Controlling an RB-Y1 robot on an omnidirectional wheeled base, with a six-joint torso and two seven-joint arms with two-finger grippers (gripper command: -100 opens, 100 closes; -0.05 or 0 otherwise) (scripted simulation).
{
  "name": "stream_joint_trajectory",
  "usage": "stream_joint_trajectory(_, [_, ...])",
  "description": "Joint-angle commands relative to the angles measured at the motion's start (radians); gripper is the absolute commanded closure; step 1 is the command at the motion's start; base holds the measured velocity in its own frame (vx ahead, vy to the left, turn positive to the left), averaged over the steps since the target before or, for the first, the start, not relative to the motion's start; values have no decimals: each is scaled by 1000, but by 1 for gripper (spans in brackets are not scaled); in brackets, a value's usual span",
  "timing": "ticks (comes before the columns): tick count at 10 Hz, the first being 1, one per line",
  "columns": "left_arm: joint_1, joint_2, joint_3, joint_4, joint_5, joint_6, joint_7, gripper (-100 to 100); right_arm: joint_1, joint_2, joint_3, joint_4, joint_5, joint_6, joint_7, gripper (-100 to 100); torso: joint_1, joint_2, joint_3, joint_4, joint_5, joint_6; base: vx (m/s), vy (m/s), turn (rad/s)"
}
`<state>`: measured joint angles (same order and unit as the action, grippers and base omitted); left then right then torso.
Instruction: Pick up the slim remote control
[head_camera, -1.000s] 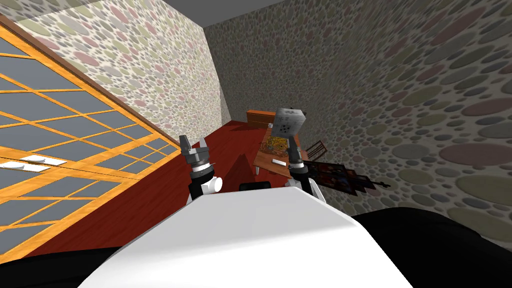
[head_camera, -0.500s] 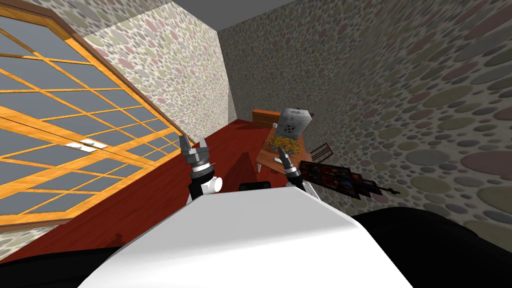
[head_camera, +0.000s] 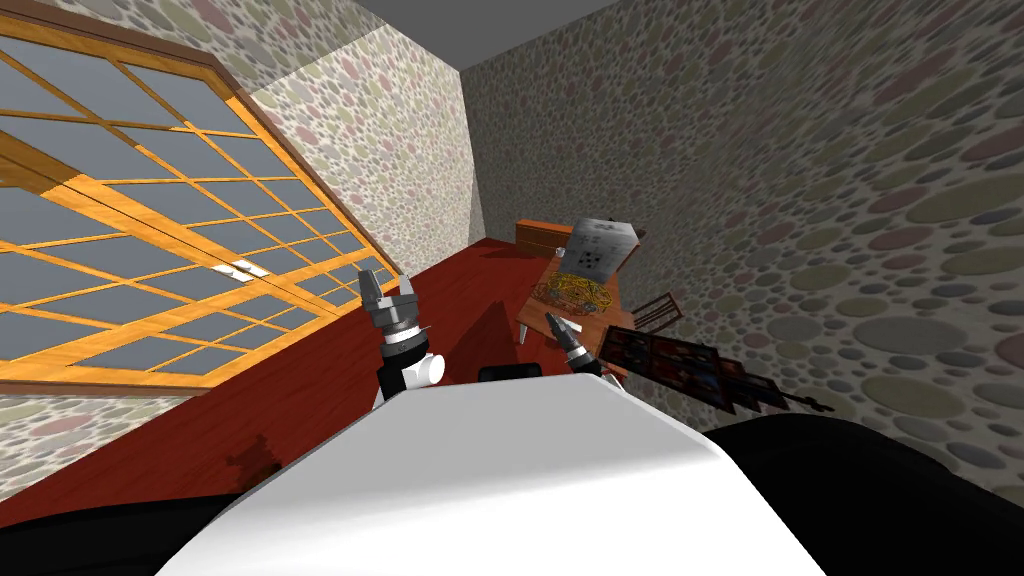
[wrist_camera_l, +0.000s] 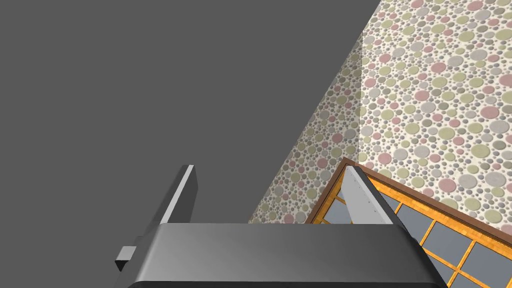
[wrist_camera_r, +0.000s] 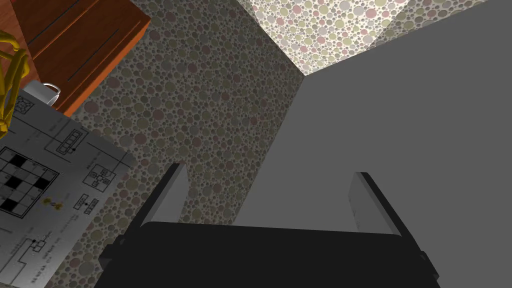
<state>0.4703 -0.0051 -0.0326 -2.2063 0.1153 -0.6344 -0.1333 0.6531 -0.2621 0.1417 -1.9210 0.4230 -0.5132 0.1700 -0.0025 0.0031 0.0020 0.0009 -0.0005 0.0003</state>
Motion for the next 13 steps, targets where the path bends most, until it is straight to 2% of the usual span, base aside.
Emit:
stream_joint_trajectory(1, [0,0,0,0,0,0,0,0,9,-28,18,50,42,19,-4,-100,0,0,0,0,0,0,-48,-16,224])
stream_joint_trajectory(2, [0,0,0,0,0,0,0,0,13,-51,33,106,73,27,-5,-100,0,0,0,0,0,-1,-62,-21,374])
stream_joint_trajectory(4, [0,0,0,0,0,0,0,0,13,-51,33,118,79,27,-5,-100,-1,0,0,0,0,0,-37,-15,43])
stream_joint_trajectory(5, [0,0,0,0,0,0,0,0,16,-75,48,156,116,35,-8,-100,0,-2,-1,0,0,0,-24,-5,272])
stream_joint_trajectory(6, [0,0,0,0,0,0,0,0,16,-75,48,179,116,35,-8,-100,0,-2,-1,0,0,-1,-22,-13,128])
stream_joint_trajectory(7, [0,0,0,0,0,0,0,0,16,-75,48,179,116,35,-8,-100,0,-2,-1,0,0,0,-8,-6,-28])
stream_joint_trajectory(8, [0,0,0,0,0,0,0,0,16,-100,63,208,154,42,-11,-100,0,-3,-2,-1,0,0,-23,-10,224])
stream_joint_trajectory(9, [0,0,0,0,0,0,0,0,16,-100,63,242,154,42,-11,-100,0,-2,-1,-1,0,0,-25,-17,162])
stream_joint_trajectory(10, [0,0,0,0,0,0,0,0,14,-125,77,284,192,50,-16,-100,-1,-2,-1,0,0,0,-27,-14,227])
stream_joint_trajectory(11, [0,0,0,0,0,0,0,0,14,-125,77,303,192,50,-16,-100,-1,-2,-1,0,0,0,-22,-18,184])
stream_joint_trajectory(12, [0,0,0,0,0,0,0,0,10,-150,91,333,229,57,-22,-100,-1,-2,-1,0,0,0,-22,-21,296])
stream_joint_trajectory(13, [0,0,0,0,0,0,0,0,10,-150,91,348,229,57,-22,-100,-1,-2,-1,0,0,0,-21,-24,129])
